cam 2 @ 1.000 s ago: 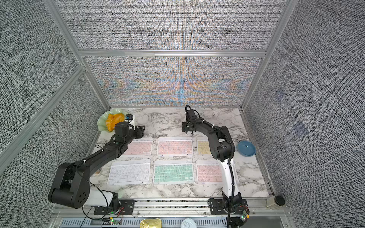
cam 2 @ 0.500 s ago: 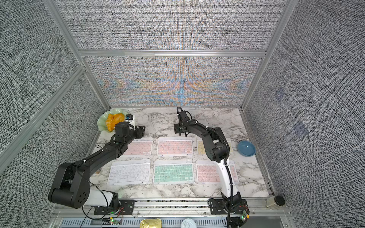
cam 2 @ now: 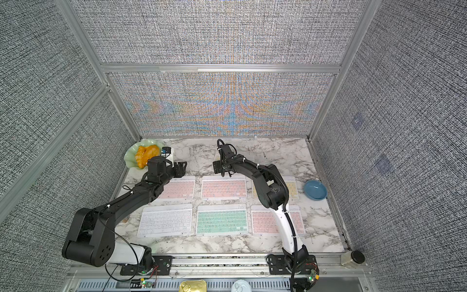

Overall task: Stack the numeric keypads
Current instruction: Move the numeric keypad to the center of the board.

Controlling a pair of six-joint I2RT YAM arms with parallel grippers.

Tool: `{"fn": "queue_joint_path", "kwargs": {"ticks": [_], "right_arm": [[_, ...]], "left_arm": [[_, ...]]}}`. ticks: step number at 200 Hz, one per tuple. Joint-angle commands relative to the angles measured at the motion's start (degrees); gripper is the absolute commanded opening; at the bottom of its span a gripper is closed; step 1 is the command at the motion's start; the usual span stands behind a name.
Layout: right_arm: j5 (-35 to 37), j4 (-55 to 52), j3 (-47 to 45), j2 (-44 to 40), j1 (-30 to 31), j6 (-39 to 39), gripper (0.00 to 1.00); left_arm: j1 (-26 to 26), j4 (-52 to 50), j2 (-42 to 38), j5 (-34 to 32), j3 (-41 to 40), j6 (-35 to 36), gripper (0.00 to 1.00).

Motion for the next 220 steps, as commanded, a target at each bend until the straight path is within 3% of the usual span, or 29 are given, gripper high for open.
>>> {"fn": "queue_joint_path", "kwargs": {"ticks": [1, 115, 220], "right_arm": [[-2.95, -3.33, 1.13, 1.45, 0.92, 1.32, 0.82], [-4.06, -4.96, 5.67, 4.52, 3.33, 1.26, 0.81], [0.61, 6.61, -12.04, -14.8, -1.24, 3.02, 0.82]], "left_arm": [[-0.05, 0.29, 0.33, -0.05, 0.09, 0.3, 0.59], [-0.14, 0.29, 0.73, 0.21, 0.15, 0.42, 0.59], [-0.66, 1.72, 3.36, 5.18, 1.05, 2.02, 0.58]]}}
